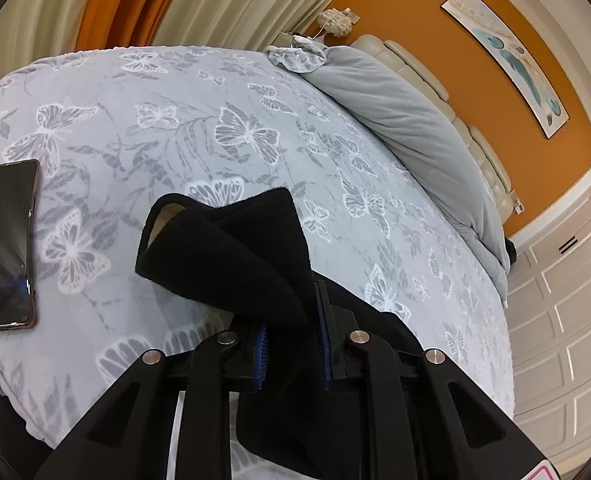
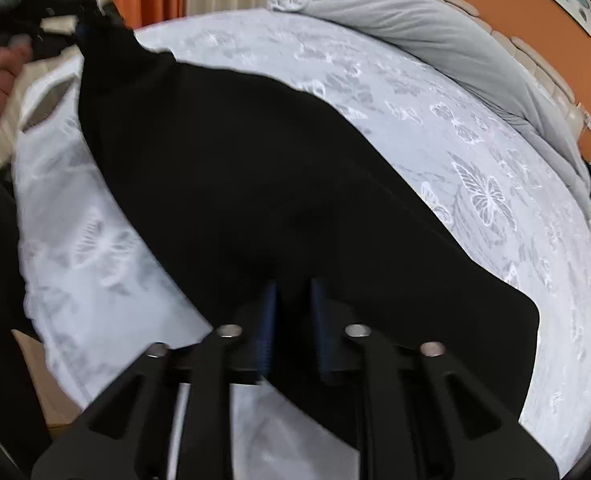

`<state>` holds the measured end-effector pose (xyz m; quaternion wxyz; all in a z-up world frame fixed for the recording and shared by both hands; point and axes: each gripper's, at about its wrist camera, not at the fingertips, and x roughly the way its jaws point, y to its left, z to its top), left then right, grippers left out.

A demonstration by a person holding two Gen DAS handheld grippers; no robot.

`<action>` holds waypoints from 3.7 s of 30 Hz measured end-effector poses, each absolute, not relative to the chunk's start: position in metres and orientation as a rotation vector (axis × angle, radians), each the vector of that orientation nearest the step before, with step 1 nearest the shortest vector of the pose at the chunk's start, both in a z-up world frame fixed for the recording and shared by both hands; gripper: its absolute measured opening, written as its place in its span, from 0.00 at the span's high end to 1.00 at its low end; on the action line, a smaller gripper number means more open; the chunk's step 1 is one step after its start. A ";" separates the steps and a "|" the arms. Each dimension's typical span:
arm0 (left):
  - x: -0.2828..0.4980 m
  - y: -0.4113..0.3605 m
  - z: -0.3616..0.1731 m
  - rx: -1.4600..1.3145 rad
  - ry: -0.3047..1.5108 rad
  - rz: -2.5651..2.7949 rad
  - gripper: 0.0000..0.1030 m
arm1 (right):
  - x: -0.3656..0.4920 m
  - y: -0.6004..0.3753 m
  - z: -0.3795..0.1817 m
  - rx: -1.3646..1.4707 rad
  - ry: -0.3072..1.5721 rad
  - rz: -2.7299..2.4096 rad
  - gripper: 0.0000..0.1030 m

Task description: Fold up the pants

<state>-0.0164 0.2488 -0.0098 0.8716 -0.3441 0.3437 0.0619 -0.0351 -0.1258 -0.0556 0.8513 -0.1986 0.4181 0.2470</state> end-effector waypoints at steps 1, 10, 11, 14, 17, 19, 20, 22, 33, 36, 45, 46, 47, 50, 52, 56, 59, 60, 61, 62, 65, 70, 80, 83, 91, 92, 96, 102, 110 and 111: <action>-0.016 0.248 -0.010 -0.714 0.718 0.131 0.84 | -0.038 -0.127 -0.056 -0.429 0.872 0.526 0.45; -0.013 0.237 -0.009 -0.693 0.718 0.137 0.83 | -0.009 -0.123 -0.069 -0.368 0.939 0.501 0.87; -0.013 0.238 -0.010 -0.698 0.719 0.137 0.83 | -0.004 -0.136 -0.050 -0.257 0.905 0.498 0.88; -0.014 0.245 -0.011 -0.716 0.719 0.137 0.83 | -0.006 -0.186 0.032 0.052 0.662 0.469 0.88; -0.014 0.250 -0.012 -0.722 0.719 0.140 0.83 | -0.017 -0.191 0.072 0.134 0.530 0.551 0.86; -0.014 0.250 -0.012 -0.716 0.717 0.141 0.83 | -0.010 -0.152 0.045 0.029 0.637 0.633 0.72; -0.014 0.249 -0.012 -0.711 0.717 0.136 0.83 | -0.005 -0.136 0.023 -0.012 0.711 0.656 0.61; -0.014 0.246 -0.011 -0.700 0.721 0.126 0.83 | 0.004 -0.098 -0.048 -0.190 0.966 0.642 0.60; -0.009 0.205 0.022 -0.624 0.647 -0.040 0.89 | -0.007 -0.303 0.013 0.388 0.692 0.238 0.16; -0.017 0.149 0.059 -0.528 0.579 -0.184 0.89 | -0.010 -0.343 0.008 0.533 0.686 0.185 0.18; -0.033 -0.085 0.029 -0.085 0.786 -0.602 0.19 | -0.011 -0.368 -0.008 0.560 0.788 0.221 0.18; -0.038 -0.089 0.018 -0.065 0.797 -0.615 0.19 | -0.011 -0.365 -0.011 0.551 0.805 0.228 0.17; -0.044 -0.087 0.010 -0.075 0.791 -0.635 0.17 | -0.011 -0.361 -0.014 0.538 0.823 0.245 0.17; -0.048 -0.060 0.008 -0.136 0.782 -0.628 0.15 | -0.007 -0.341 -0.027 0.498 0.880 0.298 0.17; -0.042 -0.035 0.011 -0.181 0.755 -0.578 0.14 | 0.001 -0.326 -0.038 0.454 0.932 0.292 0.17; -0.031 0.003 0.014 -0.191 0.699 -0.397 0.14 | 0.019 -0.297 -0.061 0.451 0.995 0.328 0.17; -0.026 0.023 0.014 -0.177 0.687 -0.312 0.14 | 0.027 -0.267 -0.076 0.358 1.030 0.287 0.57; -0.023 0.027 0.013 -0.157 0.689 -0.275 0.14 | 0.027 -0.259 -0.074 0.316 1.025 0.269 0.70; -0.021 0.031 0.012 -0.147 0.690 -0.250 0.14 | 0.024 -0.257 -0.062 0.341 0.996 0.288 0.84; -0.020 0.036 0.012 -0.135 0.688 -0.219 0.14 | 0.017 -0.258 -0.043 0.379 0.939 0.321 0.85; -0.024 0.058 0.018 -0.157 0.669 -0.198 0.14 | -0.015 -0.262 0.008 0.340 0.800 0.357 0.85; -0.023 0.073 0.003 -0.145 0.723 -0.165 0.13 | -0.017 -0.288 -0.069 0.264 1.081 0.165 0.69; -0.012 0.050 -0.048 -0.188 0.922 -0.215 0.13 | -0.021 -0.284 0.001 0.303 0.784 0.322 0.65; -0.012 0.035 -0.055 -0.145 0.934 -0.210 0.13 | 0.005 -0.225 0.009 0.171 0.823 0.455 0.72; -0.004 0.011 -0.067 -0.069 0.973 -0.186 0.13 | 0.097 -0.199 -0.076 0.181 1.014 0.340 0.81; -0.004 0.009 -0.067 -0.062 0.977 -0.185 0.13 | 0.098 -0.201 -0.068 0.200 1.012 0.314 0.80; -0.003 0.002 -0.068 -0.003 0.968 -0.185 0.13 | 0.078 -0.209 -0.034 0.202 0.910 0.322 0.77; -0.007 -0.005 -0.065 0.036 0.952 -0.177 0.13 | 0.075 -0.230 -0.062 0.208 0.999 0.249 0.73; -0.021 -0.013 -0.064 0.114 0.905 -0.148 0.13 | -0.016 -0.284 -0.042 0.248 0.965 0.193 0.60; -0.022 -0.015 -0.065 0.125 0.901 -0.146 0.13 | -0.028 -0.289 -0.046 0.243 0.977 0.187 0.60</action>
